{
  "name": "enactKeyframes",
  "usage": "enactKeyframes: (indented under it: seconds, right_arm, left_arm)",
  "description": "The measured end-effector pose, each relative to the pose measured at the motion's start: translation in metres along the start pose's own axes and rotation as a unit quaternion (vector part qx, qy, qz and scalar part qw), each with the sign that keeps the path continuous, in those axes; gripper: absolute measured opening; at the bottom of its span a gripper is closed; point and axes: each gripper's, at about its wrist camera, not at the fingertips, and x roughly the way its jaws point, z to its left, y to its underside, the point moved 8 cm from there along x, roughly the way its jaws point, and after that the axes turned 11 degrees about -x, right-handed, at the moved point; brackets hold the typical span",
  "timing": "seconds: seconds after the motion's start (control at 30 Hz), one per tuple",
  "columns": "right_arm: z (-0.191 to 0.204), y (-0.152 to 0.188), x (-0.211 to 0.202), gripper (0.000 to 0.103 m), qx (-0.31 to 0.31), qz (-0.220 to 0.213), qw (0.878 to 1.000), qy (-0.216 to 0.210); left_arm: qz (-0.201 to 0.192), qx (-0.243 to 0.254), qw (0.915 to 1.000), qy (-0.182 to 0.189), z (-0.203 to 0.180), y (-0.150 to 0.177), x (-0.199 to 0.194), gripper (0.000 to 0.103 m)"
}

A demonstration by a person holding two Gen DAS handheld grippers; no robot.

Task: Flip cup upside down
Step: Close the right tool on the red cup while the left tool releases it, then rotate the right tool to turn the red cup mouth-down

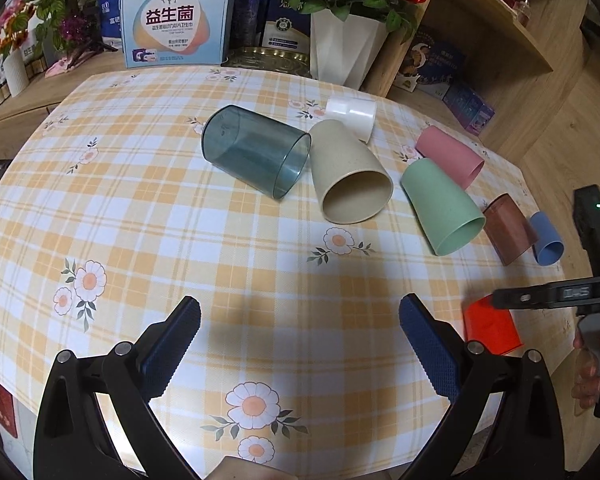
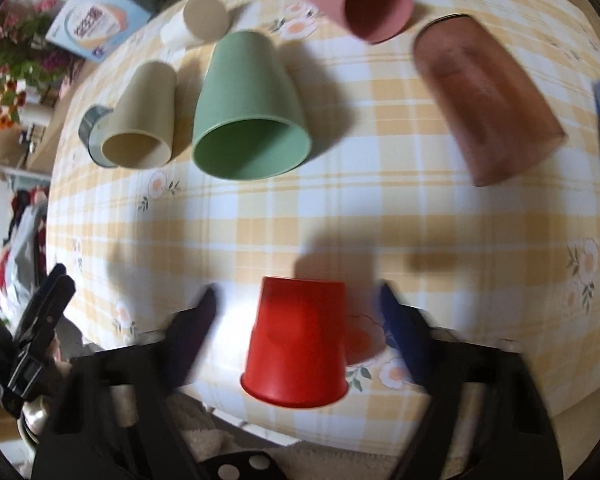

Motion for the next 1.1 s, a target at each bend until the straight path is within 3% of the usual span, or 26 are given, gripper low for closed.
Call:
enactKeyframes:
  seconds: [0.57, 0.67, 0.83, 0.9, 1.1]
  right_arm:
    - [-0.002, -0.003, 0.026, 0.067, 0.012, 0.050, 0.998, 0.019]
    - [-0.004, -0.004, 0.027, 0.061, 0.021, 0.052, 0.998, 0.010]
    - [-0.002, -0.002, 0.030, 0.059, 0.018, 0.062, 0.998, 0.003]
    - [-0.001, -0.001, 0.031, 0.050, 0.015, 0.063, 0.998, 0.000]
    - [-0.002, 0.004, 0.026, 0.050, 0.011, 0.048, 0.999, -0.014]
  left_arm:
    - [0.010, -0.009, 0.9999, 0.005, 0.002, 0.004, 0.001, 0.097]
    - [0.011, -0.010, 0.9999, 0.005, 0.002, 0.005, 0.001, 0.097]
    - [0.016, -0.014, 0.9998, 0.005, 0.003, 0.007, 0.003, 0.097]
    - [0.017, -0.017, 0.9997, 0.005, 0.004, 0.007, 0.003, 0.097]
    - [0.018, -0.017, 0.9997, 0.005, 0.004, 0.009, 0.004, 0.097]
